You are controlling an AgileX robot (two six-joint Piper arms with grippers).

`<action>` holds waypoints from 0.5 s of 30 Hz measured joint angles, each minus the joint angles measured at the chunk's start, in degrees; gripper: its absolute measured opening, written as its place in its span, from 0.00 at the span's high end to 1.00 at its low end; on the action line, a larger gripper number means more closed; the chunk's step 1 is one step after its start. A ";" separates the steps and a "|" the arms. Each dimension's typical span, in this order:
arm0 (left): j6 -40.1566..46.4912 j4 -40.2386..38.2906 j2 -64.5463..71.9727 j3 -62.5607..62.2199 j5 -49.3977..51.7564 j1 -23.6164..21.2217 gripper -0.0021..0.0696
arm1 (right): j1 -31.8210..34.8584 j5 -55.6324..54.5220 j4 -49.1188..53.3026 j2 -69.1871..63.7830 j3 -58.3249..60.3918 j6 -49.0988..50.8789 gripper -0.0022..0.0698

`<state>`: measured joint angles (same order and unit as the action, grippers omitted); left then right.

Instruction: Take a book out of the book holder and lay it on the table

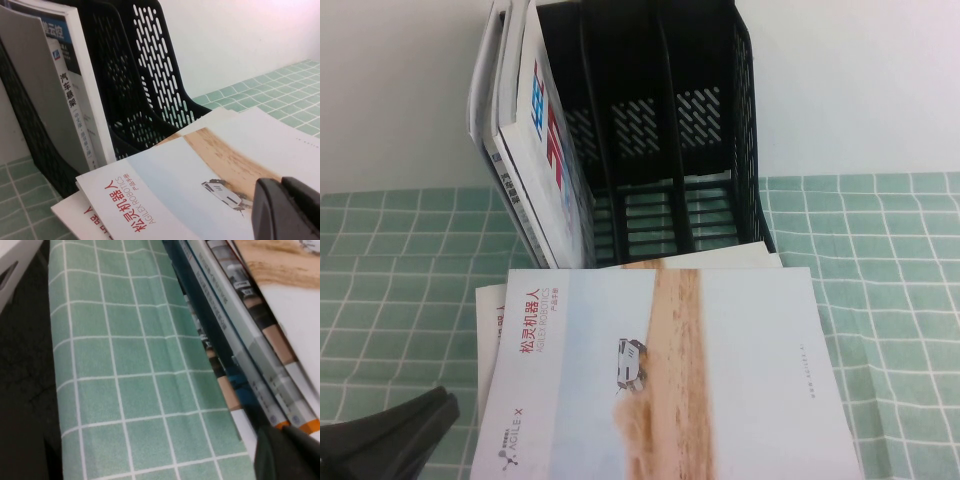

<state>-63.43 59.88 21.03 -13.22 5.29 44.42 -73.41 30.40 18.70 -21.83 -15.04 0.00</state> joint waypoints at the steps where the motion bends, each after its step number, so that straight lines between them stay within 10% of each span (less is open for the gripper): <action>1: 0.00 0.00 0.00 0.00 0.00 0.00 0.97 | 0.00 0.11 0.00 0.00 -0.01 1.43 0.97; 15: 0.00 0.22 0.00 0.00 0.00 0.00 0.97 | 0.00 1.33 -2.58 0.00 0.03 4.39 0.97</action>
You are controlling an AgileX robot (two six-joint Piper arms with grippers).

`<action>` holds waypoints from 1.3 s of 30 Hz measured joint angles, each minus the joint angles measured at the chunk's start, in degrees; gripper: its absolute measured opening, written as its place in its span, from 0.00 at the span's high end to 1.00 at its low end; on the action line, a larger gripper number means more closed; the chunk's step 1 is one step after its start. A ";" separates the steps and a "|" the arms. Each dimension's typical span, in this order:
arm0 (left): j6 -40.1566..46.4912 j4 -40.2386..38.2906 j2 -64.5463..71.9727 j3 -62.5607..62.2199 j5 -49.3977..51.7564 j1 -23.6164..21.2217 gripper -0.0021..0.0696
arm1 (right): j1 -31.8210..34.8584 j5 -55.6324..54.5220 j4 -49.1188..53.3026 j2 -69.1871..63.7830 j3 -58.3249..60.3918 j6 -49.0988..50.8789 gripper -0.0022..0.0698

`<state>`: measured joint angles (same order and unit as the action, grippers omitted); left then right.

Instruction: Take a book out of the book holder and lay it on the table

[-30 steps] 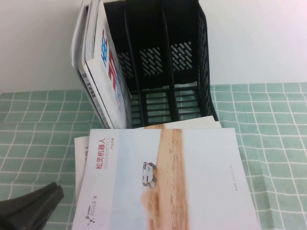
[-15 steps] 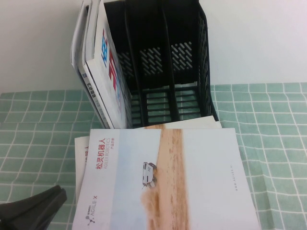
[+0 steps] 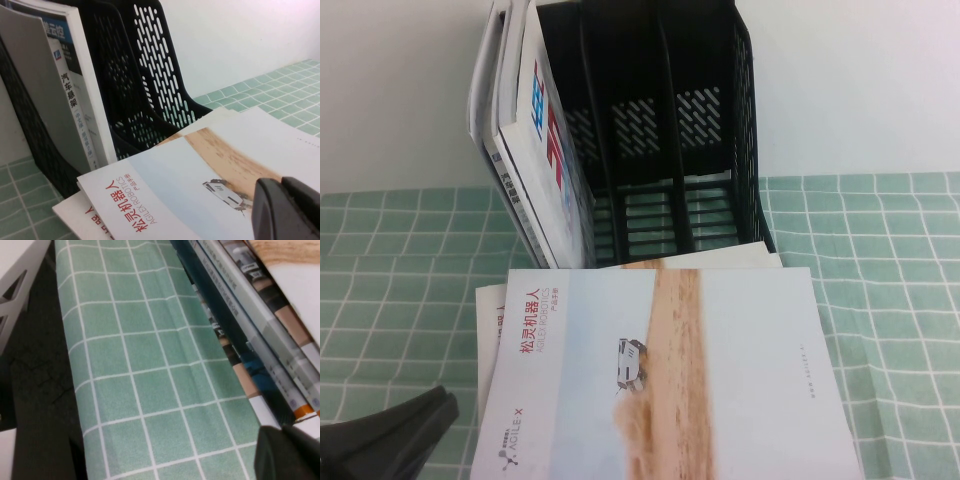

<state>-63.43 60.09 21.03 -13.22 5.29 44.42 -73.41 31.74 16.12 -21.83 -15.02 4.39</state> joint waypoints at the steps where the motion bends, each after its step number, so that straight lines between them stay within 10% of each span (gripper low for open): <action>1: 0.00 0.00 0.00 0.00 0.00 0.00 0.97 | 0.00 0.07 0.00 0.00 0.00 0.00 0.97; 11: 0.14 -0.99 0.00 0.05 0.37 0.10 0.97 | 0.00 0.21 0.00 0.00 0.00 0.00 0.97; 16: 10.96 -15.83 -1.82 0.14 2.49 -1.43 0.97 | 0.00 0.21 -0.05 0.00 0.00 0.00 0.97; 24: 42.37 -46.48 -11.10 1.61 2.41 -16.07 0.97 | 0.00 0.36 -0.14 0.00 0.00 0.00 0.97; 39: 54.76 -64.75 -21.67 14.54 7.88 -39.33 0.97 | 0.00 0.50 -0.38 0.00 0.00 0.00 0.97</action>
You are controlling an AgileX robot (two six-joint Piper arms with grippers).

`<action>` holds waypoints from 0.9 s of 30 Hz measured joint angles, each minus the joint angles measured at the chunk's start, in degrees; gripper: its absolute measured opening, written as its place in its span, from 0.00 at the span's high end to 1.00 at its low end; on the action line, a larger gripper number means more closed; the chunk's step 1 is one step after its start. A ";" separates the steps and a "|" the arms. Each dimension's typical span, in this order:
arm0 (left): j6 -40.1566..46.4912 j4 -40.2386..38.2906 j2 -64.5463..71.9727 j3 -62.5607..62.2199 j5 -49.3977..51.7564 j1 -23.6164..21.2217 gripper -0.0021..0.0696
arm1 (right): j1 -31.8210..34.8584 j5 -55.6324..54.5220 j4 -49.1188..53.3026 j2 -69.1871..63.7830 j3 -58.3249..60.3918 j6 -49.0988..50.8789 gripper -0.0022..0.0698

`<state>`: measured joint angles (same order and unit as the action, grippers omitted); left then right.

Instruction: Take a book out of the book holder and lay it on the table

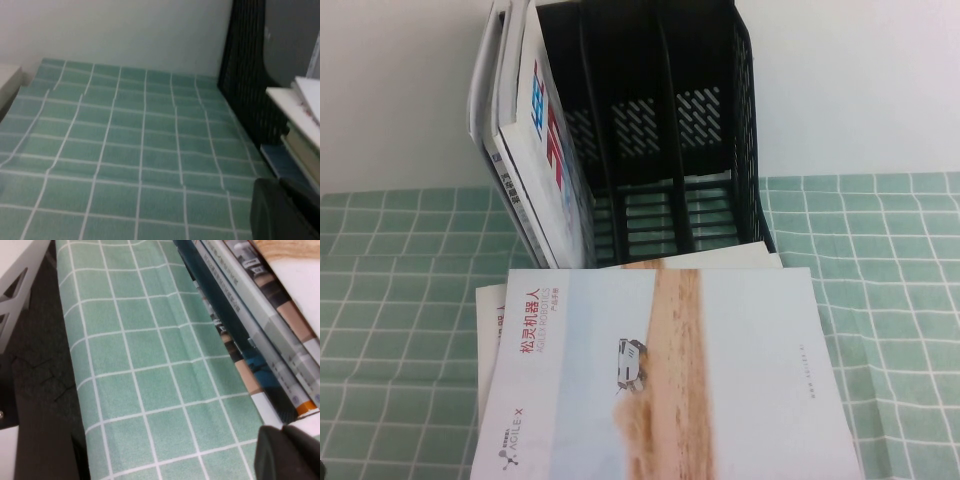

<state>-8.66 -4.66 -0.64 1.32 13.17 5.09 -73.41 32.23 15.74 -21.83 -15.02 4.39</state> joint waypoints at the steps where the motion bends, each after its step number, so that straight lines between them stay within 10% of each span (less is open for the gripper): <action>1: 0.31 -0.07 0.00 0.00 1.42 -0.26 0.97 | 0.00 0.00 0.00 0.00 0.00 0.00 0.97; 27: 1.29 4.31 0.00 0.13 5.78 -0.74 0.97 | 0.00 0.00 -0.08 0.00 0.00 0.00 0.97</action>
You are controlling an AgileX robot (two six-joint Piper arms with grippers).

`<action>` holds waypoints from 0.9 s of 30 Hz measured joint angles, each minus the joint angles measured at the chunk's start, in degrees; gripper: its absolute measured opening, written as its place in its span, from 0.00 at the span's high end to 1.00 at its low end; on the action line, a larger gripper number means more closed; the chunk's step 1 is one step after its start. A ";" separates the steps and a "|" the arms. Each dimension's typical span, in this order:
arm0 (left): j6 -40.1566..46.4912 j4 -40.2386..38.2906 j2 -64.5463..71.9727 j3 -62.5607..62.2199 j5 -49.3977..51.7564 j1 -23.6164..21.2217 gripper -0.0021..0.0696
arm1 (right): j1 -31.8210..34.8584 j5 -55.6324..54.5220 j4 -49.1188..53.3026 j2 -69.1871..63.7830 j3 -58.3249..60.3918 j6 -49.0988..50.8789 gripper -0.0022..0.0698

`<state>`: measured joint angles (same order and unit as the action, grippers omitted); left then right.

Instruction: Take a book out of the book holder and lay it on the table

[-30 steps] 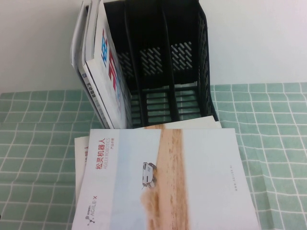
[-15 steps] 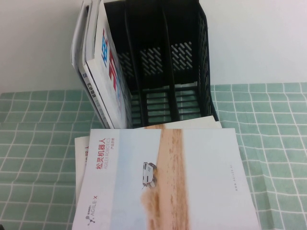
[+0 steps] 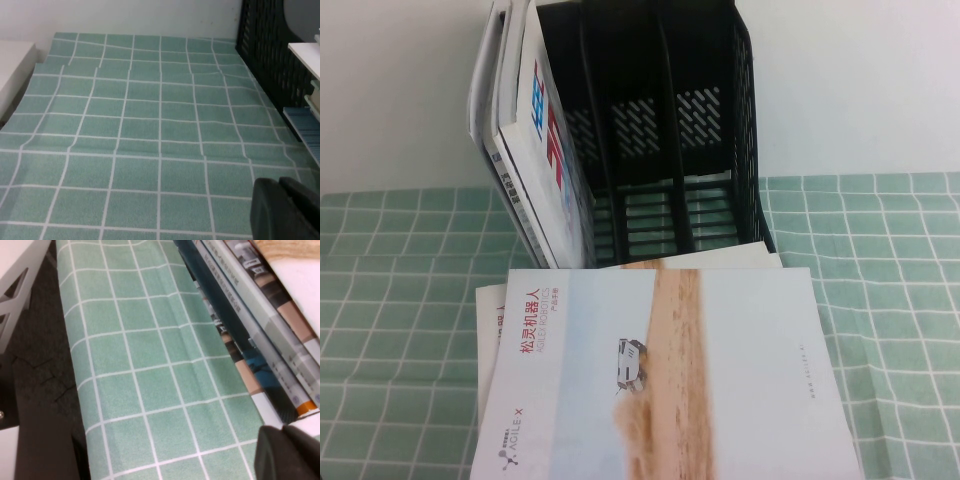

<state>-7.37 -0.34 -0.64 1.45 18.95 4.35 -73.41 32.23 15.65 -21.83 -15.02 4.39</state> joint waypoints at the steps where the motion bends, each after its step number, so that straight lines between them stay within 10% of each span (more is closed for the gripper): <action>1: 0.00 0.34 0.00 0.00 0.00 0.00 0.97 | 0.00 0.00 0.00 0.00 0.00 0.00 0.97; 27: -0.69 0.34 0.00 0.00 0.10 0.00 0.97 | 0.00 0.00 -0.13 0.00 0.00 0.00 0.97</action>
<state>-8.07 0.00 -0.64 1.45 19.05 4.35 -73.41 32.23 15.52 -21.83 -15.02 4.39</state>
